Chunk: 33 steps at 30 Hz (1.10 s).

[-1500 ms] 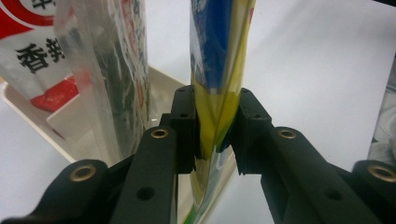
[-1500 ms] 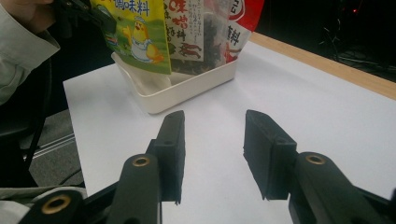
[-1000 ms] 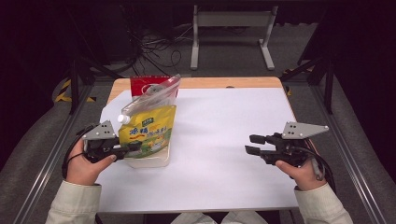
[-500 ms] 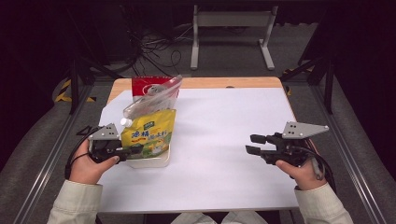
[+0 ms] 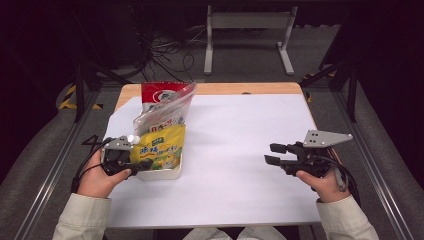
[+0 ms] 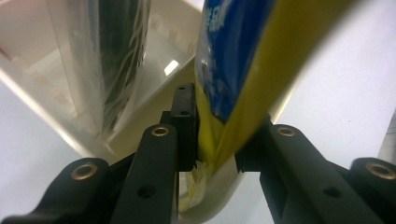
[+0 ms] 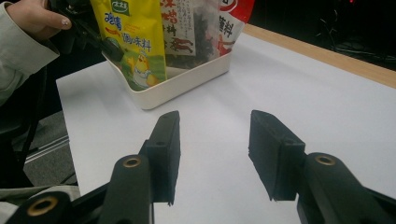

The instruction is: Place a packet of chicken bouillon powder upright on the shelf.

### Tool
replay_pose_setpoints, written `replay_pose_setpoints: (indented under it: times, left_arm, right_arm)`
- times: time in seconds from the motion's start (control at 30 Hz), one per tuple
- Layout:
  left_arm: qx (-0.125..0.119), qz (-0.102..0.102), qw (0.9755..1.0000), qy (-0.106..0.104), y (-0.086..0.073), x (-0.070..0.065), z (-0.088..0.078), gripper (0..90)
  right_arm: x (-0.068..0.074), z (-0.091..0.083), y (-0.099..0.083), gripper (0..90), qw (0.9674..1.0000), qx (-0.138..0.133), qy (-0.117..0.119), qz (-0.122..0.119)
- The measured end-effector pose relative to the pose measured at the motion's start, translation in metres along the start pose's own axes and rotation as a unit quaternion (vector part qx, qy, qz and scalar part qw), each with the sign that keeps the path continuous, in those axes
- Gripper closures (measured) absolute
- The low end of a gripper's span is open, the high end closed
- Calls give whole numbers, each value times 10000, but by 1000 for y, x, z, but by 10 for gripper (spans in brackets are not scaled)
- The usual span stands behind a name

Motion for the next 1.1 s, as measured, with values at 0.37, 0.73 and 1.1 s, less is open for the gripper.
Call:
replay_pose_setpoints:
  times: [0.37, 0.73, 1.1]
  left_arm:
    - [-349, -77, 9990, 259, -2, -1, -8, 539]
    - [-972, 141, 9928, 679, -7, -13, -32, 232]
    - [-1139, 65, 9905, 772, -35, -19, -38, 173]
  right_arm:
    - [-6, 3, -4, 524, 9999, 78, -48, 59]
    - [-13, 6, -7, 479, 9998, 96, -150, 64]
    - [-24, -7, -18, 385, 9984, 27, -543, 122]
Point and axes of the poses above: each handheld gripper's, and its own axes: z roughly forward along the jaws, y roughly out of its top, x roughly to its left, the point moved 6 cm from there along z, roughly forward along the jaws, and after that the axes turned 7 degrees about -y, right-handed, at the moved point
